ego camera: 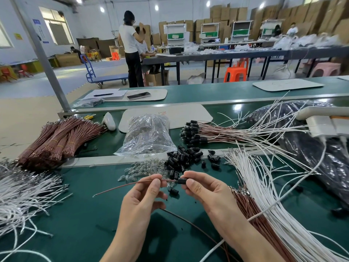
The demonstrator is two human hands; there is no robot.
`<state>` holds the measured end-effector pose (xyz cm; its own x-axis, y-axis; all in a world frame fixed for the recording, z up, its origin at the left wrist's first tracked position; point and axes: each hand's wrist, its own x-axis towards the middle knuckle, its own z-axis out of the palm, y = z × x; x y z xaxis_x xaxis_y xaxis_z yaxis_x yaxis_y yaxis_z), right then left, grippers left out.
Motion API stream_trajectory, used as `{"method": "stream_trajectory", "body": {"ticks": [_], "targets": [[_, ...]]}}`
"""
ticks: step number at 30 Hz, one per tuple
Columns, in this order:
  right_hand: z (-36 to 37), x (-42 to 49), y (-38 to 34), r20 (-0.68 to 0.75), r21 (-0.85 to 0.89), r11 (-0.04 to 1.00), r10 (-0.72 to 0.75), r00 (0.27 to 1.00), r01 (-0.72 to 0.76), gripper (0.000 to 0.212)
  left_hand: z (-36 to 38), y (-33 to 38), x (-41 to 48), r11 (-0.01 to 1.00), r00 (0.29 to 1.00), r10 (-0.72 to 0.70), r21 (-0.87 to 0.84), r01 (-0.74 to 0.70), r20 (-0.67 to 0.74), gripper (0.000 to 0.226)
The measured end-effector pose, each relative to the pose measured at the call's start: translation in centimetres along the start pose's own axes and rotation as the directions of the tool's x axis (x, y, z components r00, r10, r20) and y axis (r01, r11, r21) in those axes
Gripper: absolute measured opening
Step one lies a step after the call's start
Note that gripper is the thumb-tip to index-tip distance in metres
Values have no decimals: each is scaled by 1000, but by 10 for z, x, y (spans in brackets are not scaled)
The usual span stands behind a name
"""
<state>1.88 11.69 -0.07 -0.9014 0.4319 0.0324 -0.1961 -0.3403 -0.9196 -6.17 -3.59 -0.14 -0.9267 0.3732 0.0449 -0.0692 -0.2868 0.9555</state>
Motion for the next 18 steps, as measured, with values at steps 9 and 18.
{"method": "stream_trajectory", "body": {"ticks": [9,18], "targets": [[-1,1,3,33,-40,999,16,999,-14,31,2,1,-1,997,998,-53,-45,55,38,19],[-2,2,6,16,1,1000,11,1000,-11,36,2,1,1,995,998,-63,-75,63,8,17]]}}
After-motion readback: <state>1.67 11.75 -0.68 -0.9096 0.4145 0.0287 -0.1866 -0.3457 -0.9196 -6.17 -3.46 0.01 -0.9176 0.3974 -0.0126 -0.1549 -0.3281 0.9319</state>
